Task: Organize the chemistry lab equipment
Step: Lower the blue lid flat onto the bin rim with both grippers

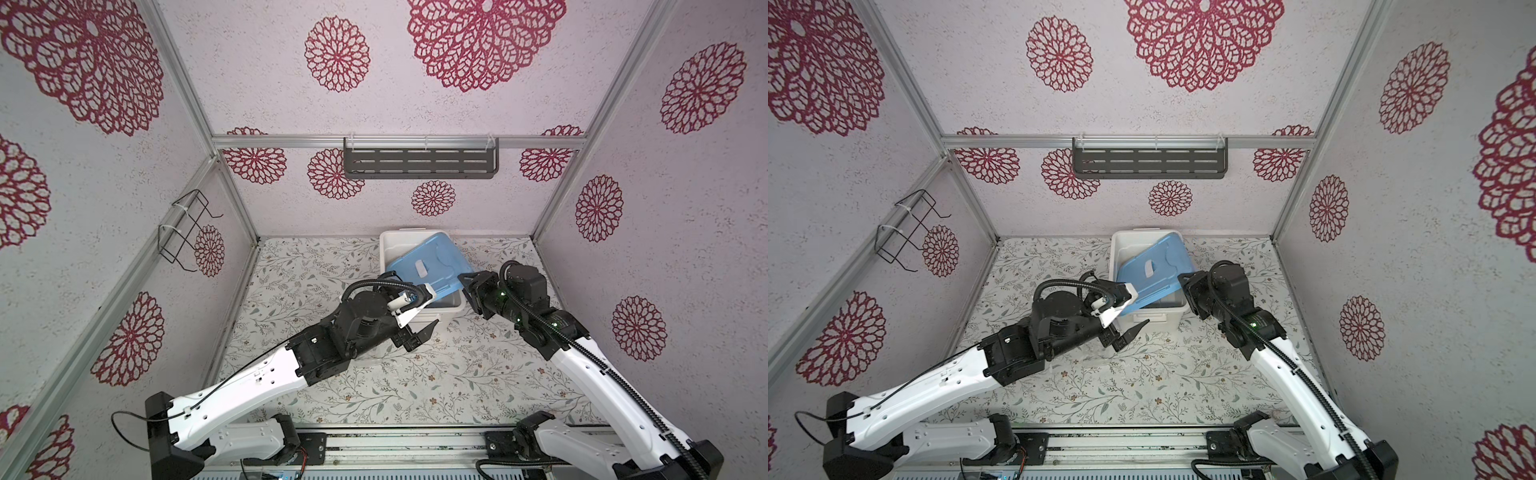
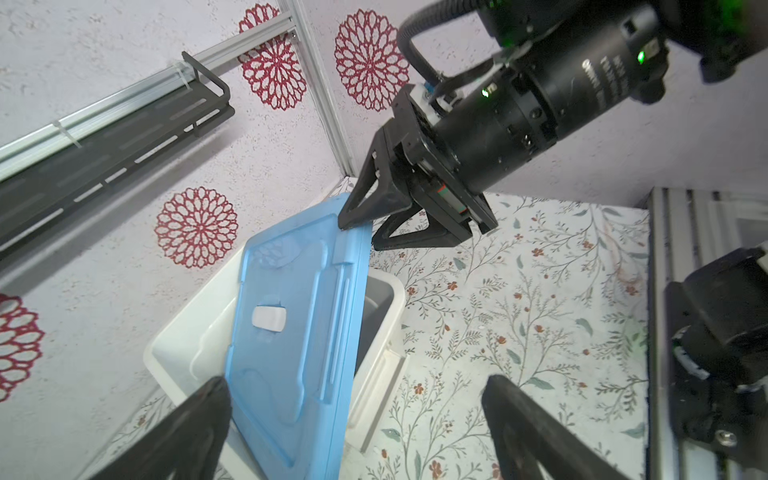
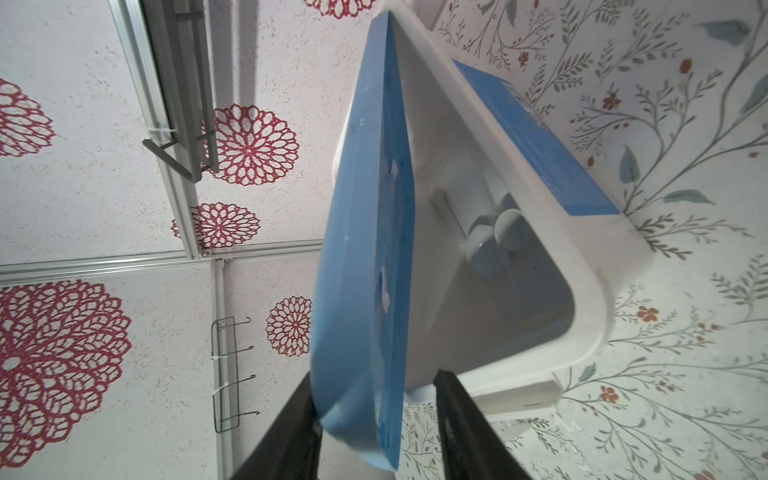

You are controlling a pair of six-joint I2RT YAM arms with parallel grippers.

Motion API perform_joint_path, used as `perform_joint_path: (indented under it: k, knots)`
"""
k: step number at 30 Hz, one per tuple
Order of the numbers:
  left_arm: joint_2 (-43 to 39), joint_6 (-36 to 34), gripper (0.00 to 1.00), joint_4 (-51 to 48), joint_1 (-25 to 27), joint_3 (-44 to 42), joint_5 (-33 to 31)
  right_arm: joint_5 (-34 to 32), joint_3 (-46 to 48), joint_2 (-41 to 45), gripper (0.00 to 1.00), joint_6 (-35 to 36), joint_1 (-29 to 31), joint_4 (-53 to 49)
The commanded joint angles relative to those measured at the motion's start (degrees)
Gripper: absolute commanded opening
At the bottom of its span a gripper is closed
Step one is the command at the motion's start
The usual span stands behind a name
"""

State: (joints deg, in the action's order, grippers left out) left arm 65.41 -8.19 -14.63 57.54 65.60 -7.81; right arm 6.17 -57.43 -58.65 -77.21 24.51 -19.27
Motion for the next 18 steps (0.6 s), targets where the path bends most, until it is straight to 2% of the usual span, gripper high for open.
perform_joint_path:
  k: [1, 6, 10, 18]
  knots:
    - [-2.7, 7.6, 0.97, 1.3, -4.4, -0.5, 5.8, -1.8, 0.6, 1.0, 0.46, 3.3, -1.2, -4.1]
    - [-5.1, 14.3, 0.97, 3.8, -9.6, -2.5, 8.0, -2.4, 0.5, 1.2, 0.42, 6.4, -2.4, -8.2]
    - [-4.3, 21.7, 0.97, 1.5, -14.5, -2.2, 9.5, -2.2, 0.2, 1.6, 0.35, 8.2, -3.0, -9.0]
    - [-3.2, 26.9, 0.97, 0.7, -15.7, -5.4, 8.1, -2.1, 5.5, 6.2, 0.28, 6.7, -4.2, -5.0]
